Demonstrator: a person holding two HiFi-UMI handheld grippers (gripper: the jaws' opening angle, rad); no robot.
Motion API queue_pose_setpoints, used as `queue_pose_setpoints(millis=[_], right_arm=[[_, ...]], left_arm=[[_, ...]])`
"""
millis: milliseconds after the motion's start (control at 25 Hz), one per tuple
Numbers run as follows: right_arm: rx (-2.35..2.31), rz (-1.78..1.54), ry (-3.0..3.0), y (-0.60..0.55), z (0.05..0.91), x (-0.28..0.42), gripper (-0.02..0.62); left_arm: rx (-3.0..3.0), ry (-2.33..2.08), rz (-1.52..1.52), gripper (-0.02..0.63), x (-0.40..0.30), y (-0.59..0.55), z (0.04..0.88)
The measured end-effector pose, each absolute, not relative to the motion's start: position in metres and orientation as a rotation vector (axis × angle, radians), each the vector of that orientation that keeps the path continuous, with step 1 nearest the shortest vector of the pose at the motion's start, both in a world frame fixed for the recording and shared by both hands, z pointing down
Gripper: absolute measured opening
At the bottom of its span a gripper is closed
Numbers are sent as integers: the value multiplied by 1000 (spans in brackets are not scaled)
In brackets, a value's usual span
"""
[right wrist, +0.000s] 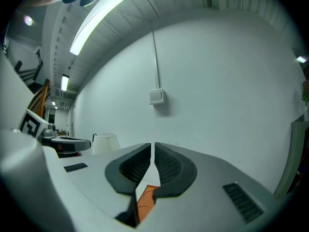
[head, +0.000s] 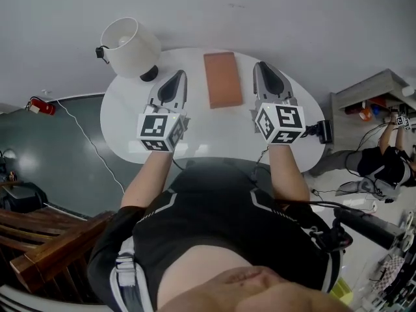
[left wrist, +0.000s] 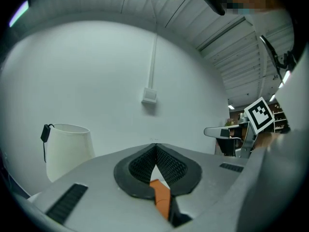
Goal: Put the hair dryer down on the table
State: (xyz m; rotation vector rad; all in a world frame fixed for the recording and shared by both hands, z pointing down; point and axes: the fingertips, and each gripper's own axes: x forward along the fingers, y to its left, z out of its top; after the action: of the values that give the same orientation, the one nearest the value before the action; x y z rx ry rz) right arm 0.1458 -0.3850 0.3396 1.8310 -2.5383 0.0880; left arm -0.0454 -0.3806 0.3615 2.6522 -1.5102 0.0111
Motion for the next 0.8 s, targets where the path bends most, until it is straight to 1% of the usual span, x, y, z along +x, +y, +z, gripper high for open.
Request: queue_pose_setpoints(millis=[160, 400, 800], right_arm=[[1803, 47, -2556, -380, 333, 131, 43], [1790, -34, -2540, -378, 327, 120, 35], [1778, 14, -2553, -374, 331, 113, 29]], left_arm=[[2664, -1534, -21, 31, -53, -373, 350], [2698, -1537, 8, 31, -53, -368, 342], [2676, -1532, -39, 31, -55, -370, 341]])
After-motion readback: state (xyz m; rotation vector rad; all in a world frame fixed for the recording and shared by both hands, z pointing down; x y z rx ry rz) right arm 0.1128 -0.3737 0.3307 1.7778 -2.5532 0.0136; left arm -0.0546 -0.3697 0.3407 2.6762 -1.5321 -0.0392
